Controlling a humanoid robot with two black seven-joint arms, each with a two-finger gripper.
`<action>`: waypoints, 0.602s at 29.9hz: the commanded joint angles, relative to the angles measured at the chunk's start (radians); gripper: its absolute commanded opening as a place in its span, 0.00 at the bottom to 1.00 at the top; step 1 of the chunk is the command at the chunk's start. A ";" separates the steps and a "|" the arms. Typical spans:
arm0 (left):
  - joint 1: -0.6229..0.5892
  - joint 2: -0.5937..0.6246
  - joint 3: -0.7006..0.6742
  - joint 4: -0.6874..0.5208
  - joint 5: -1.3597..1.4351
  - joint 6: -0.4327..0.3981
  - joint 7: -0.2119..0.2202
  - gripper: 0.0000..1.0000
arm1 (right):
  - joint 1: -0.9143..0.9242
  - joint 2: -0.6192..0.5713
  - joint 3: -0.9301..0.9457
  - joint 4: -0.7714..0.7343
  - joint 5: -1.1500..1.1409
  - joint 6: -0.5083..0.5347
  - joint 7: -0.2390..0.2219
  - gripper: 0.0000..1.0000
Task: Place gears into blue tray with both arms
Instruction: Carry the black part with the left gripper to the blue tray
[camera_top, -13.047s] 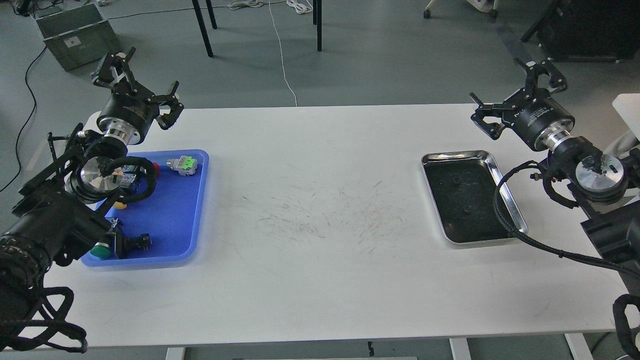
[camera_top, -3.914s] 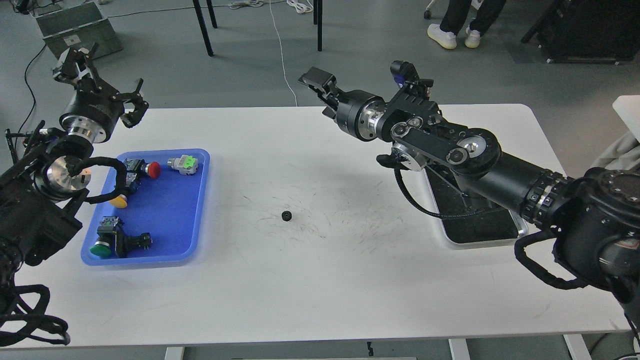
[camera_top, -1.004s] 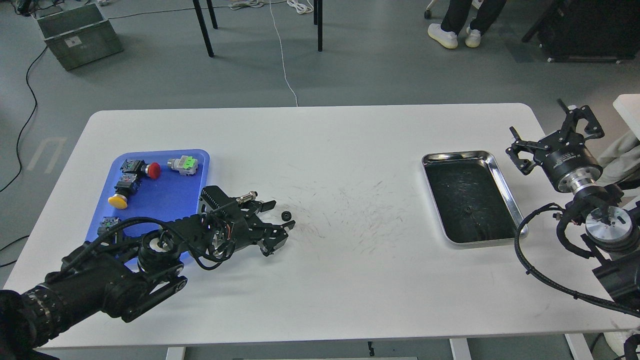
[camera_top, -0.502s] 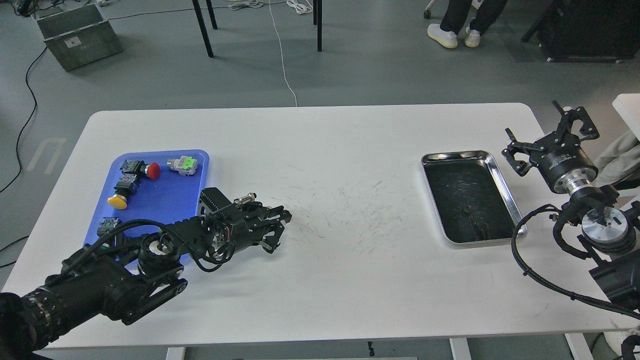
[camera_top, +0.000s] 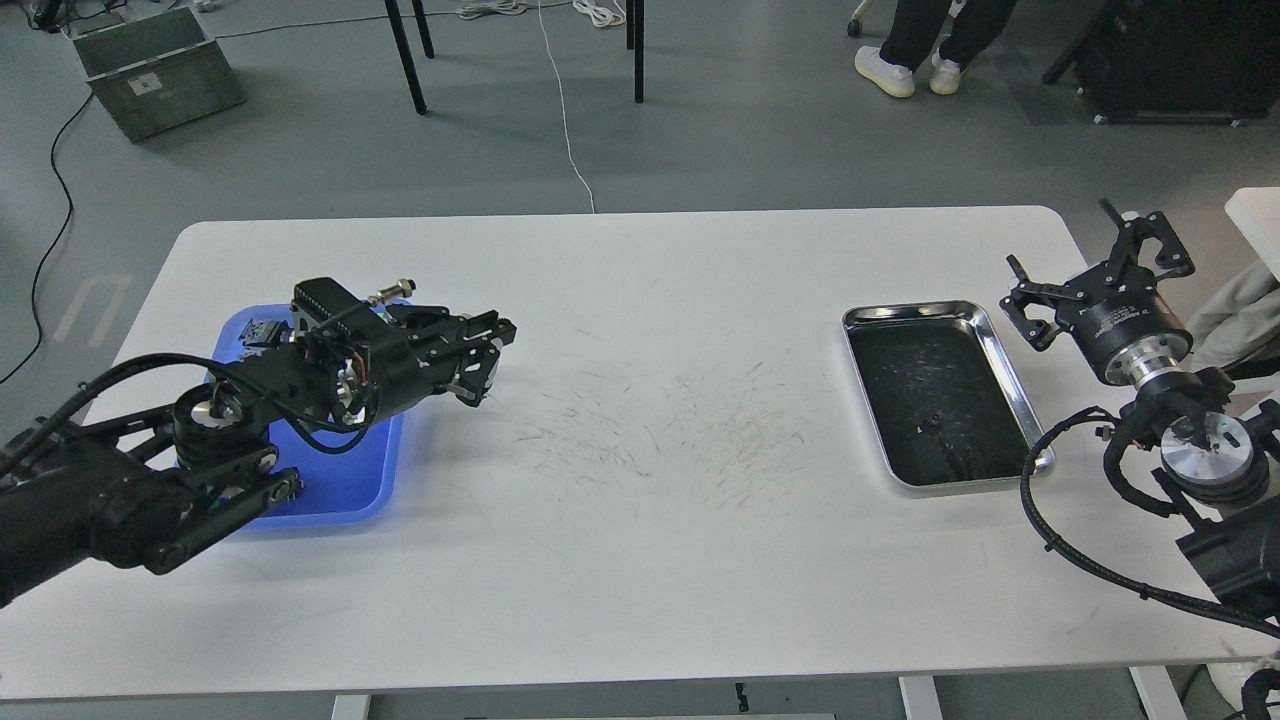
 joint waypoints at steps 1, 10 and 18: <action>-0.021 0.104 -0.001 -0.025 -0.050 -0.033 -0.001 0.09 | 0.003 0.001 0.000 0.003 0.000 -0.002 0.000 0.97; 0.078 0.181 0.006 0.094 -0.233 -0.028 -0.003 0.10 | 0.008 0.003 -0.002 0.000 -0.001 -0.002 -0.002 0.97; 0.145 0.115 0.006 0.207 -0.268 -0.002 -0.003 0.11 | 0.008 0.003 -0.005 -0.003 -0.003 -0.002 -0.002 0.97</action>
